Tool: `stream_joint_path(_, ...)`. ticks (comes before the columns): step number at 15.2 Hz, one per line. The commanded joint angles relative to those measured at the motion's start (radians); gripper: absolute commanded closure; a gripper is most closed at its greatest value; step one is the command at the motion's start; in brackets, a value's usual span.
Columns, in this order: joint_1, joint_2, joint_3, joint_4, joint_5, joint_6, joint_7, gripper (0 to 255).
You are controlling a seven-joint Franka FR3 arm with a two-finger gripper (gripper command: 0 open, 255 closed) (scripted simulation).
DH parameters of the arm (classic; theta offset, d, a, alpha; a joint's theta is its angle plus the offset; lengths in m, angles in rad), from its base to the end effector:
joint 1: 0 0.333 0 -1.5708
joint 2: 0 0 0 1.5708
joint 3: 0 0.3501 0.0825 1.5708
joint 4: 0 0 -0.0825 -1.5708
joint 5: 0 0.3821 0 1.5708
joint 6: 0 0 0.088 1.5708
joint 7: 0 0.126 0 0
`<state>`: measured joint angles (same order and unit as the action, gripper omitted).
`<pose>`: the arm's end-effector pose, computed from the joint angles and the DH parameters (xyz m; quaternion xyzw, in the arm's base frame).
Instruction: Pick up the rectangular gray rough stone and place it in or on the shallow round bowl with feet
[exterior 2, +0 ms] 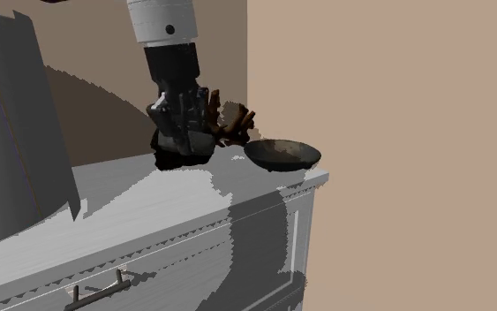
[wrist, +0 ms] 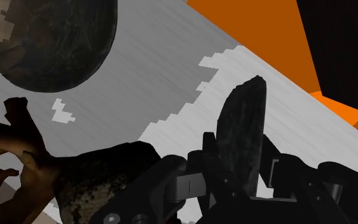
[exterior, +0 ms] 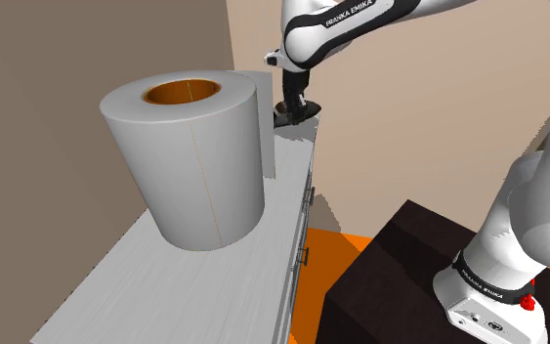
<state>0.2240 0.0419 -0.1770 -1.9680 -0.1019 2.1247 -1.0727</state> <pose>0.5795 0.0222 0.4772 0.8316 0.5502 0.0264 0.0705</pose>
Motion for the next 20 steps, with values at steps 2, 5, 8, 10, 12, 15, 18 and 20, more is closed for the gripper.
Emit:
stream_joint_path(2,0.001,-0.009,0.001,0.028,0.000,-0.037,-0.002,255)
stream_joint_path(5,0.001,-0.017,0.001,0.055,0.000,-0.072,-0.004,255)
stream_joint_path(8,-0.032,0.056,-0.027,0.142,0.026,-0.081,-0.075,255)
stream_joint_path(10,-0.056,0.109,-0.043,0.206,0.046,-0.091,-0.122,255)
stream_joint_path(12,-0.083,0.165,-0.056,0.278,0.068,-0.105,-0.167,255)
stream_joint_path(15,-0.127,0.257,-0.070,0.400,0.103,-0.134,-0.231,255)
stream_joint_path(18,-0.178,0.359,-0.078,0.543,0.138,-0.175,-0.290,255)
stream_joint_path(20,-0.215,0.436,-0.080,0.657,0.162,-0.212,-0.325,255)
